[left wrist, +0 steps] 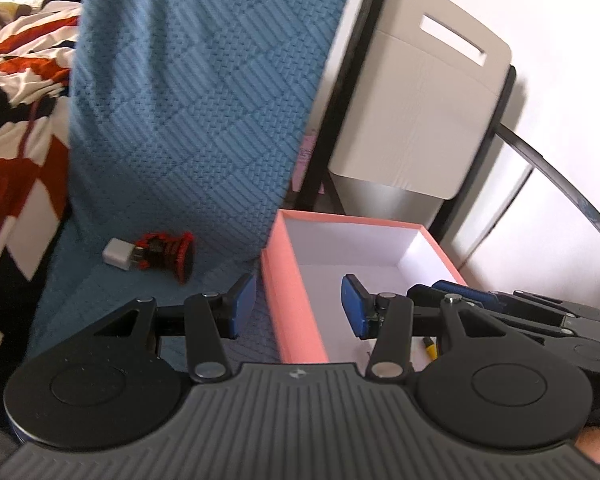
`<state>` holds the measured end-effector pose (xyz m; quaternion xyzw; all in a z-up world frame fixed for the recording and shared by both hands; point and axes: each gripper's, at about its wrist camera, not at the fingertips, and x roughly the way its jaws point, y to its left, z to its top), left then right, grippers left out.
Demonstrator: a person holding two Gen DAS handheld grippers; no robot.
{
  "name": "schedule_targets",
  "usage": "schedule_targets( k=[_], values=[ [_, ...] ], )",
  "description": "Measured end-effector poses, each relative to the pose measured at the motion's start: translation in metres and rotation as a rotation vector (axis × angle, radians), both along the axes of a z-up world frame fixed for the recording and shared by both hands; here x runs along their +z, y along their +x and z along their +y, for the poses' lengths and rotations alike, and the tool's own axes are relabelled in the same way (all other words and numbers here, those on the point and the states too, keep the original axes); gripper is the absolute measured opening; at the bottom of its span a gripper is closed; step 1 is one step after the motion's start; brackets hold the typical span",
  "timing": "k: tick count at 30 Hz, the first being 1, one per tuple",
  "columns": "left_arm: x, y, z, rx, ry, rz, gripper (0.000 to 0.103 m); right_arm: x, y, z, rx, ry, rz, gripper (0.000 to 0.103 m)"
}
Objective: Organize rigid objects
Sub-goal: 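Withdraw both open tools from the box back toward the cushion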
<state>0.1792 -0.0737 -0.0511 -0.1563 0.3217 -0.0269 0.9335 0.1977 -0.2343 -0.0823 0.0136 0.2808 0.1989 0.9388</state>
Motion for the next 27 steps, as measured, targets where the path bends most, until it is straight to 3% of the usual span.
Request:
schedule_targets(
  k=[11, 27],
  values=[
    [-0.012, -0.030, 0.049, 0.059, -0.010, -0.012, 0.054, 0.002, -0.017, 0.059, 0.085, -0.010, -0.019, 0.029],
    [-0.057, -0.061, 0.095, 0.117, -0.002, 0.038, 0.054, -0.036, -0.032, 0.112, 0.151, -0.047, 0.053, 0.029]
  ],
)
